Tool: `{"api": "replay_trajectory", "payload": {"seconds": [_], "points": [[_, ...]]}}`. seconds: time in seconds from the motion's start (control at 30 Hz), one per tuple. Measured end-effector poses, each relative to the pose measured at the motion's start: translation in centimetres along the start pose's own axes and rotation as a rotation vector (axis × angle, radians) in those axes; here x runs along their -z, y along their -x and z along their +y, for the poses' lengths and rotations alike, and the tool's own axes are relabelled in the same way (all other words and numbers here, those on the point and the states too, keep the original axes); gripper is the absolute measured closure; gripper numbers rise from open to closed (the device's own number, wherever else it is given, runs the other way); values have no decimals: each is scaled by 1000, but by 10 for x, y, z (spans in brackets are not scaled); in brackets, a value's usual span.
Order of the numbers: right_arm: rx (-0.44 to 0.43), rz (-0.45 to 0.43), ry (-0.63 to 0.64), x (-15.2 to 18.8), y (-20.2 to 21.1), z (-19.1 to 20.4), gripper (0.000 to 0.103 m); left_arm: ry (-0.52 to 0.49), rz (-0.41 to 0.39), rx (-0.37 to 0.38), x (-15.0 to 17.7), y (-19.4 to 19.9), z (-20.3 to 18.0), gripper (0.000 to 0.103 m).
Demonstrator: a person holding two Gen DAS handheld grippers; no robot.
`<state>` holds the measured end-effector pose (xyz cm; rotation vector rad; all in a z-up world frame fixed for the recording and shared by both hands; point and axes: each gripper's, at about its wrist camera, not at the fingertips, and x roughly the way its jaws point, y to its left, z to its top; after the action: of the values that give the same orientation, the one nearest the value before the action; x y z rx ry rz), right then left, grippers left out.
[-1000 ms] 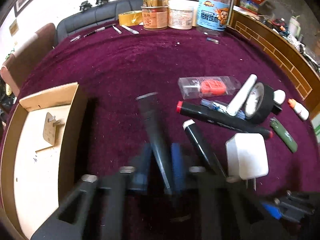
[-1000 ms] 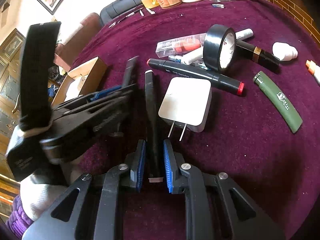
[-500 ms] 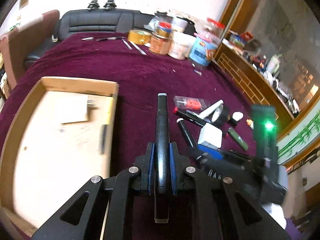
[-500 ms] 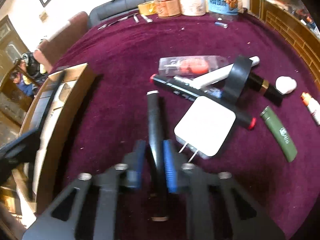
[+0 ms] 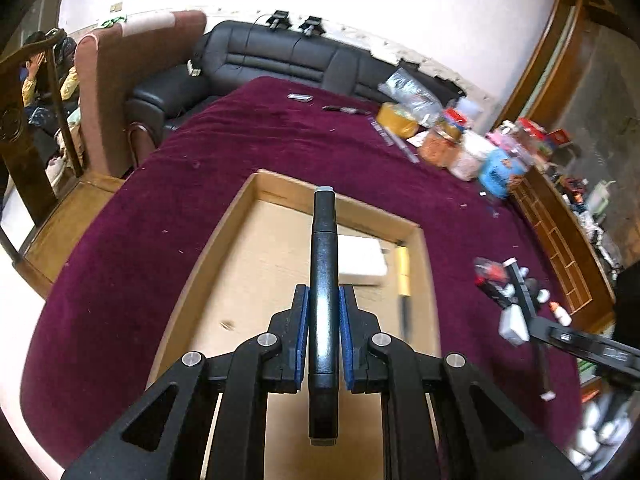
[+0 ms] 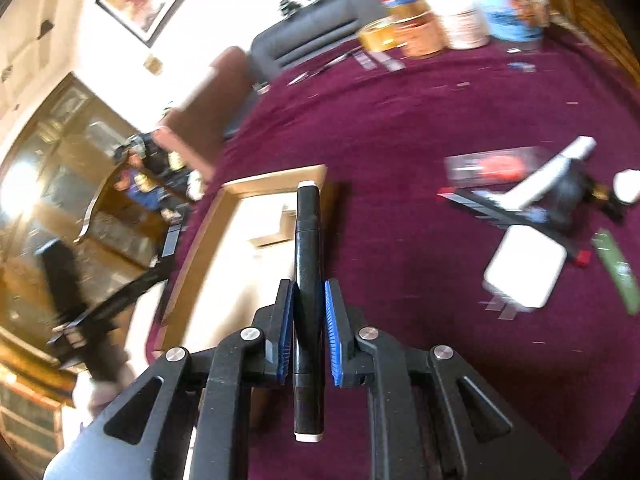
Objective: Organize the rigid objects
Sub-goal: 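Carry both black markers over the tray and open both tools to release them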
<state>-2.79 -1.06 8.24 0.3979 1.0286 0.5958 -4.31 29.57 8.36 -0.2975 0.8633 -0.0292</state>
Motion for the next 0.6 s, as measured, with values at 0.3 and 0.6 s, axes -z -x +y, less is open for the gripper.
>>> {"api": "replay_trajectory", "payload": {"seconds": [0.3, 0.6], "points": [[-125, 164, -10, -20, -103, 58, 89, 16, 107, -30, -20, -65, 30, 92], [-57, 199, -31, -39, -168, 82, 89, 44, 114, -48, -30, -82, 47, 92]]}}
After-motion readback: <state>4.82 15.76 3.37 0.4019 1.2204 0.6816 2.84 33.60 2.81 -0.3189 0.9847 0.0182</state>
